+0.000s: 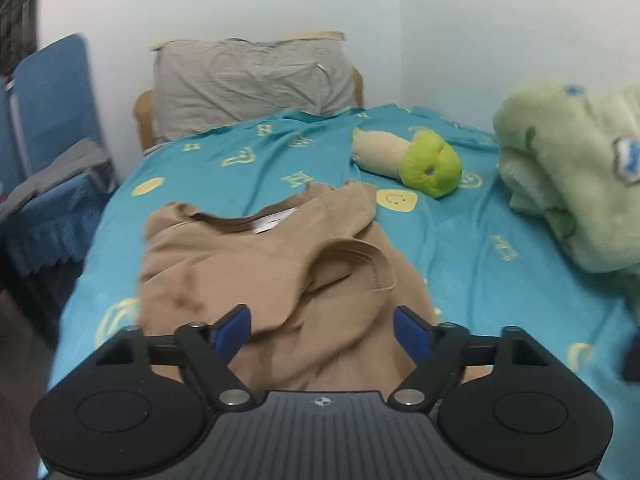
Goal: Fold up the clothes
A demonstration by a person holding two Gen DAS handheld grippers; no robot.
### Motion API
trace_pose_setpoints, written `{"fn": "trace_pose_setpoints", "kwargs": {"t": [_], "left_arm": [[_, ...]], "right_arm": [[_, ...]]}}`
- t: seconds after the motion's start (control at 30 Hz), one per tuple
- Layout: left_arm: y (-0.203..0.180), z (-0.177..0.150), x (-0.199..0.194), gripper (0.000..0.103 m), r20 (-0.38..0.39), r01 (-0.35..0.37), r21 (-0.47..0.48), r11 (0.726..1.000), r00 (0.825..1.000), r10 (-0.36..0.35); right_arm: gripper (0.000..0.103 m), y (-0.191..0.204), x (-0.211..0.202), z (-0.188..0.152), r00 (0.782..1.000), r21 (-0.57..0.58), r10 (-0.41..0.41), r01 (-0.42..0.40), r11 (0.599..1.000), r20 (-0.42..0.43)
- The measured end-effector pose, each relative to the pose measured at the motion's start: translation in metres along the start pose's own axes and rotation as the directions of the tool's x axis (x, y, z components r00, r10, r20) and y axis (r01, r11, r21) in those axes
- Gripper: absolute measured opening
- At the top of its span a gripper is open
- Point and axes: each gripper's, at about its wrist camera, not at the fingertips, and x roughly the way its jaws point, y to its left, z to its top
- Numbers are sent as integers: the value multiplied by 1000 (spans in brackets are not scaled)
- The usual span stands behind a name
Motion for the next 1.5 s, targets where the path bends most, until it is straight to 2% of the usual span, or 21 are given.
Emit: {"fn": "trace_pose_setpoints", "kwargs": {"t": [0.07, 0.23, 0.43, 0.63, 0.77, 0.9, 1.0, 1.03, 1.2, 1.3, 1.33, 1.37, 1.4, 1.43, 1.47, 1.5], "left_arm": [[5, -1, -42, 85, 13, -15, -43, 999, 1000, 15], [-7, -12, -146, 98, 78, -91, -69, 993, 992, 96], [-19, -39, -208, 100, 112, -107, -97, 989, 987, 118], [-9, -47, -224, 100, 147, -84, -97, 992, 984, 98], [7, -48, -232, 100, 161, -45, -126, 991, 985, 65], [26, -53, -230, 100, 159, -45, -155, 987, 985, 70], [45, -57, -221, 100, 142, -43, -206, 978, 987, 74], [52, -59, -218, 100, 136, -43, -223, 974, 988, 75], [77, -65, -200, 100, 113, -22, -305, 952, 992, 60], [82, -64, -188, 100, 94, -19, -309, 951, 994, 50], [82, -64, -185, 100, 92, -16, -302, 953, 995, 46], [81, -64, -182, 100, 88, -17, -294, 956, 995, 45], [80, -63, -179, 100, 79, -22, -286, 958, 996, 46], [78, -64, -179, 100, 71, -25, -281, 959, 996, 47], [78, -66, -181, 100, 66, -24, -280, 960, 997, 44], [77, -67, -182, 100, 61, -23, -279, 960, 997, 42]], "right_arm": [[103, 5, -5, -1, 999, -22, 27, -27, 999, 19], [103, 24, -23, -4, 993, -114, 99, -92, 989, 59], [102, 54, -46, -19, 986, -220, 161, -149, 964, 37], [99, 68, -51, -39, 987, -237, 160, -163, 958, -31], [92, 84, -31, -30, 991, -294, 132, -137, 946, -37], [81, 111, 11, -14, 990, -361, 128, -139, 922, -54], [73, 139, 55, -14, 992, -500, 110, -123, 857, -55], [64, 147, 70, -16, 991, -536, 117, -132, 834, -63], [63, 170, 137, -21, 997, -600, 41, -69, 797, -60], [62, 178, 169, -22, 999, -631, -8, -23, 775, -47], [53, 178, 176, -20, 998, -633, -17, -19, 774, -52], [29, 175, 181, -17, 998, -612, -38, -3, 791, -54], [20, 172, 187, -14, 997, -588, -56, 12, 809, -58], [8, 165, 188, -8, 996, -536, -56, 12, 844, -66], [7, 158, 189, -2, 996, -485, -55, 13, 875, -72], [6, 153, 186, 2, 997, -468, -57, 27, 883, -49]]}}
